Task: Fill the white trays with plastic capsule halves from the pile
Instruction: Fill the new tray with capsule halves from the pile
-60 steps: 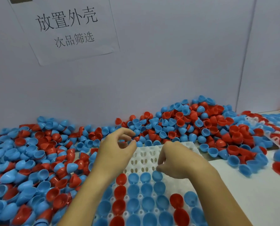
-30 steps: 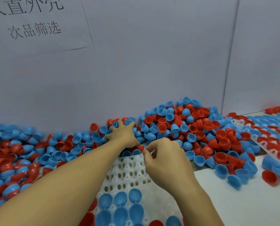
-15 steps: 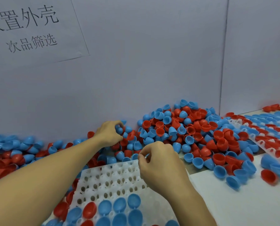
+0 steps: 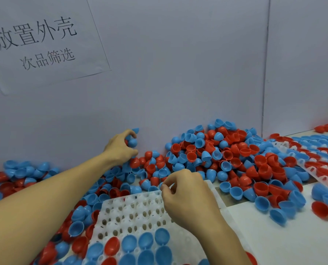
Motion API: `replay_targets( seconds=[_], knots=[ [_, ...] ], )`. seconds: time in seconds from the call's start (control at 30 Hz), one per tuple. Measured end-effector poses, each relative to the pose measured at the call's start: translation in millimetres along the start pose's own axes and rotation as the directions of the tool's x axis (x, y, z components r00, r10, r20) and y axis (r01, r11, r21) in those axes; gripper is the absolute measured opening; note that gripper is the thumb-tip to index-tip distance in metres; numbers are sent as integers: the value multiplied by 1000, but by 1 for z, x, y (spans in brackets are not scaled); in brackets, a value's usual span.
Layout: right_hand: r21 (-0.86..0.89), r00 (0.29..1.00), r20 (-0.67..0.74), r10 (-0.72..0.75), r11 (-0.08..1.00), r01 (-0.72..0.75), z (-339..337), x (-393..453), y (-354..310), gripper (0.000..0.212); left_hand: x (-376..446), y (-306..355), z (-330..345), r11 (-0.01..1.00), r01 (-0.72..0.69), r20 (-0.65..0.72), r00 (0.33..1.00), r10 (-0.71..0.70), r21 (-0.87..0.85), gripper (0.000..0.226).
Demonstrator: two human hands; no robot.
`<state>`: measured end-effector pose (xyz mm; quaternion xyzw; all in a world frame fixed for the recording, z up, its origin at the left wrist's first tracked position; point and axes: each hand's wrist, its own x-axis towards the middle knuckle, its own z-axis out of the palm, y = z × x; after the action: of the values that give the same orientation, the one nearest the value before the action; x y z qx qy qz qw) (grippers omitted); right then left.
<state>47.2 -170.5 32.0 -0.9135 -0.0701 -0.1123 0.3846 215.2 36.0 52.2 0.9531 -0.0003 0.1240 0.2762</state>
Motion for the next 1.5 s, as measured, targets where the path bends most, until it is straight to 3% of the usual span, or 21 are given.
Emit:
replay_targets(
  seconds=[0.1, 0.23, 0.37, 0.5, 0.67, 0.8, 0.9, 0.97, 1.13, 1.33, 1.5],
  knots=[
    [5, 1000, 3, 1, 1000, -1, 0, 0, 1, 22, 0, 2, -8, 999, 41, 23, 999, -41, 16, 64],
    [28, 1000, 1, 3, 1000, -3, 0, 1, 2, 20, 0, 6, -11, 998, 61, 24, 998, -62, 17, 39],
    [35, 1000, 8, 6, 999, -6, 0, 0, 3, 19, -3, 10, -9, 948, 170, 22, 985, -171, -270, 23],
    [43, 1000, 4, 10, 999, -10, 0, 2, 4, 17, -17, 14, -12, 665, 297, 78, 938, -339, -686, 17],
    [95, 1000, 13, 14, 995, -15, 4, 3, 5, 17, -52, 24, -29, 269, 277, 154, 902, -403, -923, 22],
    [267, 1000, 9, -8, 964, 6, 2, 6, 1, 17, -107, 38, -42, 147, 165, 102, 925, -366, -975, 12],
    [488, 998, 69, -10, 872, -25, -1, 5, -11, 15, -159, 40, -46, 69, 61, 32, 935, -353, -996, 14],
    [588, 987, 153, -52, 808, -48, -3, 1, -23, 16, -189, 38, -44, 59, 1, -20, 933, -359, -998, 21],
    [604, 930, 306, -205, 797, -24, -3, -10, -43, 19, -221, 32, -29, 153, -61, -116, 918, -380, -986, 32],
    [566, 917, 361, -169, 822, -71, 1, -10, -43, 21, -224, 20, -19, 264, -69, -173, 903, -394, -962, 53],
    [539, 919, 360, -159, 840, -65, 11, -10, -45, 23, -222, 13, -13, 215, -64, -159, 874, -460, -974, 50]
  ],
)
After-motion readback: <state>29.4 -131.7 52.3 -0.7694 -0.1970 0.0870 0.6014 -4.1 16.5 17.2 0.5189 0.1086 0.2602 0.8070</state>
